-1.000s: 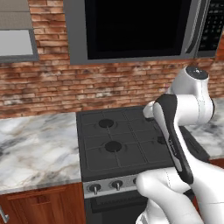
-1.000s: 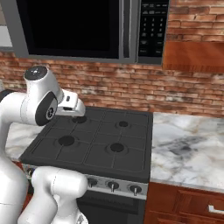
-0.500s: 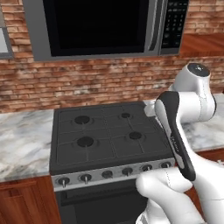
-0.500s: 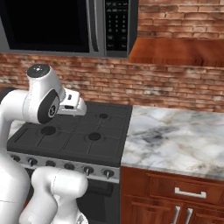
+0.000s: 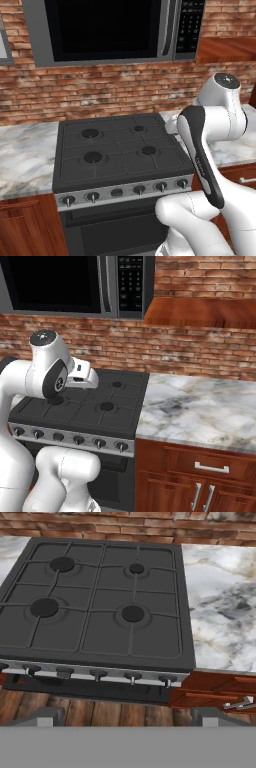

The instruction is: The microwave is finished heating the shrimp and garlic. Take the bowl containing the food and place it on the dining counter.

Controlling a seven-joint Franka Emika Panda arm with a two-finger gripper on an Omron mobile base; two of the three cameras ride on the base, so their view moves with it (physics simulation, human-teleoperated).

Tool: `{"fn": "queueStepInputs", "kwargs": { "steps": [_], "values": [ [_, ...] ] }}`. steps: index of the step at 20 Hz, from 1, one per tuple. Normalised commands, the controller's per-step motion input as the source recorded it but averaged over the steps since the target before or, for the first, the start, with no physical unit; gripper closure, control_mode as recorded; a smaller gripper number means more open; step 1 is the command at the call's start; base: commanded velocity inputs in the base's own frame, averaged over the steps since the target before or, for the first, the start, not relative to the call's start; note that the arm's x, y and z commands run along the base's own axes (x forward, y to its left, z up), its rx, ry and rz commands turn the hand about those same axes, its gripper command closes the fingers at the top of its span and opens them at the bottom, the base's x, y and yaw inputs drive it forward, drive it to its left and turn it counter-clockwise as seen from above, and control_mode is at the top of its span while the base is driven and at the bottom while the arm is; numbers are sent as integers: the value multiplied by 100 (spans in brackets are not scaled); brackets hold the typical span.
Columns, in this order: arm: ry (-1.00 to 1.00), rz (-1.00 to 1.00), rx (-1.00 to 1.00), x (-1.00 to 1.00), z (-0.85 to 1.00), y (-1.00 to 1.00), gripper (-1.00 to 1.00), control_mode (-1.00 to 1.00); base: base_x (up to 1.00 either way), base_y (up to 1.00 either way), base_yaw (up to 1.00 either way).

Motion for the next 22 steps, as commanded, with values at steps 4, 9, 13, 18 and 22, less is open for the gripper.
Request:
{"fn": "queueStepInputs", "kwargs": {
  "steps": [4, 9, 13, 18, 22],
  "values": [
    [0, 0, 0, 0, 0, 0, -100, -100, 0, 0, 0],
    [0, 0, 0, -1, 0, 0, -100, -100, 0, 0, 0],
    [-7, -2, 3, -8, 19, 0, -100, -100, 0, 0, 0],
    [-16, -6, 7, 0, 41, -2, -100, -100, 0, 0, 0],
    [-20, -5, 7, 0, 55, -1, -100, -100, 0, 0, 0]
  ]
}}
